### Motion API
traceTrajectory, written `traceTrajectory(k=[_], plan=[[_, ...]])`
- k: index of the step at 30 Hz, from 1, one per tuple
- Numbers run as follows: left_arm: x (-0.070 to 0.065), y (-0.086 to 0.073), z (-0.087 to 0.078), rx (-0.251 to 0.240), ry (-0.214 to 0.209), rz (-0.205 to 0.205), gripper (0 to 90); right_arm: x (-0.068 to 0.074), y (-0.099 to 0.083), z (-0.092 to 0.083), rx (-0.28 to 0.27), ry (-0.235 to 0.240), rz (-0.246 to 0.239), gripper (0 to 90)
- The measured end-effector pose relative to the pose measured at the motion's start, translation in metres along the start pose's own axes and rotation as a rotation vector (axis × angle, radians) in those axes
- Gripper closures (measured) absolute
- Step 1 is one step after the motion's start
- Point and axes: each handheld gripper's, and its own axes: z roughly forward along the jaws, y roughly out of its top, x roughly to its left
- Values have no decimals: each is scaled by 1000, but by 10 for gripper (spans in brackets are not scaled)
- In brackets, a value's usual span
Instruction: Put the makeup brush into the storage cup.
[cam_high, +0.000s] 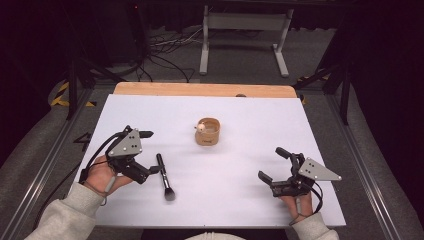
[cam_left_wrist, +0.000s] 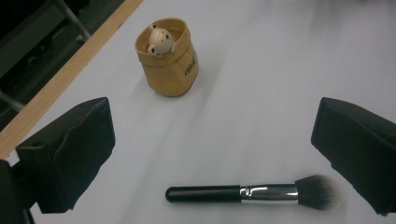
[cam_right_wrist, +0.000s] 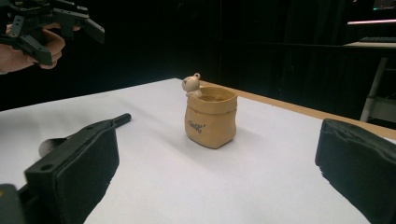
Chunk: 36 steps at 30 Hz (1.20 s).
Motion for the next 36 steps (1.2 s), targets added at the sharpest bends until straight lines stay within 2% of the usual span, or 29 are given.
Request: traceTrajectory(k=[2, 5, 11, 13, 15, 18, 20, 26, 30, 36], plan=[[1, 3, 2, 26, 0, 12, 3, -1, -1, 0, 1, 1, -1, 0], [3, 7, 5, 66, -25, 28, 18, -2, -1, 1, 2, 0, 4, 0], [2, 16, 12, 147, -21, 102, 17, -2, -3, 3, 12, 6, 22, 1], [0, 20, 14, 185, -24, 140, 17, -2, -3, 3, 15, 10, 24, 1], [-1, 22, 15, 205, -34, 147, 18, -2, -3, 4, 15, 13, 21, 1], [-4, 27, 25, 318, -82, 177, 23, -2, -4, 5, 17, 21, 35, 1], [-5, 28, 29, 354, -95, 182, 28, -2, -4, 5, 18, 25, 43, 1], [-2, 29, 34, 393, -122, 175, 33, -2, -4, 5, 19, 32, 48, 1], [3, 29, 36, 424, -162, 174, 38, -2, -5, 5, 19, 34, 52, 3], [8, 31, 36, 450, -215, 209, 52, -3, -4, 3, 7, 35, 60, 7]])
